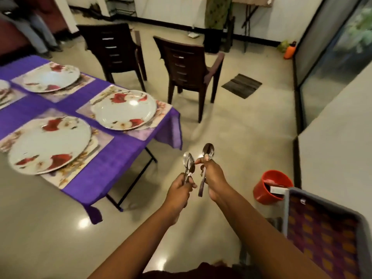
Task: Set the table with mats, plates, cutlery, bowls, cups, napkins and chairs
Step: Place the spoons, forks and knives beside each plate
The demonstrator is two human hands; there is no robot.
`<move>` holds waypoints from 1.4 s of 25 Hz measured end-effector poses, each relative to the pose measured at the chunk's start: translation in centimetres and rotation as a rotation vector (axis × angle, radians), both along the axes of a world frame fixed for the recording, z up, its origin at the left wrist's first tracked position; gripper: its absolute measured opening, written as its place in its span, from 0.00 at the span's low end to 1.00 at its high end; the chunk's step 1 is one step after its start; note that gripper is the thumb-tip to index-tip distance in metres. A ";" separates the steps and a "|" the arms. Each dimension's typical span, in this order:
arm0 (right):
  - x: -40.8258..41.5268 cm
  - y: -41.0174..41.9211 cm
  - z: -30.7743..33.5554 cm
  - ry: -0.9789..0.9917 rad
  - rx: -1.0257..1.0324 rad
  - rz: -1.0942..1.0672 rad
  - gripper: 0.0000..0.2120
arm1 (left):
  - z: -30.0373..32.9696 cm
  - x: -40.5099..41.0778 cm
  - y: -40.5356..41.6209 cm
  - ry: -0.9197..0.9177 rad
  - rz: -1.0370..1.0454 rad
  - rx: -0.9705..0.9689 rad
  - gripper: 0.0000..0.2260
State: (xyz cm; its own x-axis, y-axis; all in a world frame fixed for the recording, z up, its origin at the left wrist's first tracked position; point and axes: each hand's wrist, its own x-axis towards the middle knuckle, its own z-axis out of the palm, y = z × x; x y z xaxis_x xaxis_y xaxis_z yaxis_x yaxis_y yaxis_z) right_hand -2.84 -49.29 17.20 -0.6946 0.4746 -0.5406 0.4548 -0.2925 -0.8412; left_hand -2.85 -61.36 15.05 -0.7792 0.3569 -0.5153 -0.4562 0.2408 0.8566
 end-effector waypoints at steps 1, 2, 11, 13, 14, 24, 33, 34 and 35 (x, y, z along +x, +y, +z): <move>-0.8 -2.7 0.1 0.003 -0.012 0.043 0.16 | 0.5 -0.3 -2.8 -0.001 0.032 0.021 0.09; -1.6 -5.5 0.0 0.017 -0.037 0.082 0.13 | 0.9 -0.7 -5.7 0.003 0.055 0.043 0.05; -7.7 -27.5 -3.8 0.020 -0.068 0.245 0.05 | -1.2 -4.3 -28.6 0.037 0.456 0.088 0.07; -9.2 -31.0 -4.2 -0.026 -0.045 0.302 0.05 | -2.0 -4.9 -32.5 0.035 0.568 0.058 0.09; -10.1 -32.4 -4.2 -0.045 -0.024 0.336 0.04 | -2.2 -5.1 -33.9 0.042 0.601 0.036 0.09; -25.2 -43.4 -6.3 0.190 0.221 0.655 0.06 | -5.5 -15.7 -46.9 0.041 0.874 -0.054 0.08; -42.4 -48.0 -4.1 0.262 0.623 0.695 0.06 | -2.7 -33.0 -54.9 0.115 0.723 -0.293 0.06; -44.1 -48.6 -4.0 0.249 0.650 0.693 0.06 | -2.8 -34.5 -55.6 0.121 0.695 -0.327 0.07; -45.6 -49.2 -3.8 0.237 0.681 0.694 0.06 | -3.1 -35.8 -56.3 0.130 0.666 -0.350 0.07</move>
